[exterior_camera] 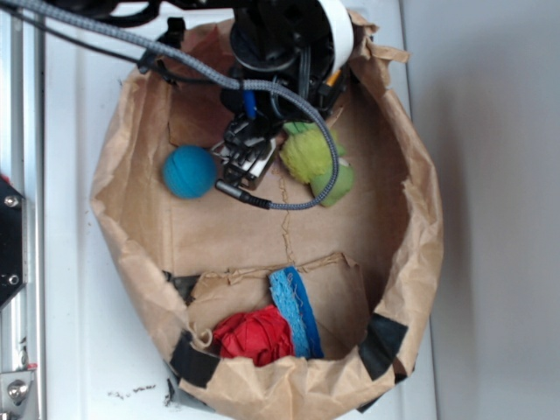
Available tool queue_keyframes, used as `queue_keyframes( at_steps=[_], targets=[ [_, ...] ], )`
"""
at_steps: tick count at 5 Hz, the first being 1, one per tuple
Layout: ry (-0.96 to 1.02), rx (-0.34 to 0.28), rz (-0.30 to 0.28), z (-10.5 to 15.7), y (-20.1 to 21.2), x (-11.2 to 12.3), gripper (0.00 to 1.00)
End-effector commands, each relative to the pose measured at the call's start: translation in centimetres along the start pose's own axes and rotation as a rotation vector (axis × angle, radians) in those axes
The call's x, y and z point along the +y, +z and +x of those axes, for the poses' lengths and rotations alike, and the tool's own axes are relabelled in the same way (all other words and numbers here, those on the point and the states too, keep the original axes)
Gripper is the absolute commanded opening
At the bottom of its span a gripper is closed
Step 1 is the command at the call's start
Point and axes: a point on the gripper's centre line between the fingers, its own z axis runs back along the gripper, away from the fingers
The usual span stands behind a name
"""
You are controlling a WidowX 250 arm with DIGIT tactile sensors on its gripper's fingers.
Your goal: Grab the green animal.
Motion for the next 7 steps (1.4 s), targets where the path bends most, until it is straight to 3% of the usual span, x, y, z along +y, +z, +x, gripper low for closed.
queue_keyframes(
  at_steps=[1, 3, 6, 7],
  targets=[
    [-0.015, -0.029, 0.048, 0.6, 1.4, 0.4, 1.00],
    [-0.015, -0.029, 0.048, 0.6, 1.4, 0.4, 1.00],
    [-0.035, 0.001, 0.047, 3.5, 0.6, -2.9, 1.00],
    [-0.039, -0.004, 0.062, 4.3, -1.0, -2.0, 1.00]
  ],
)
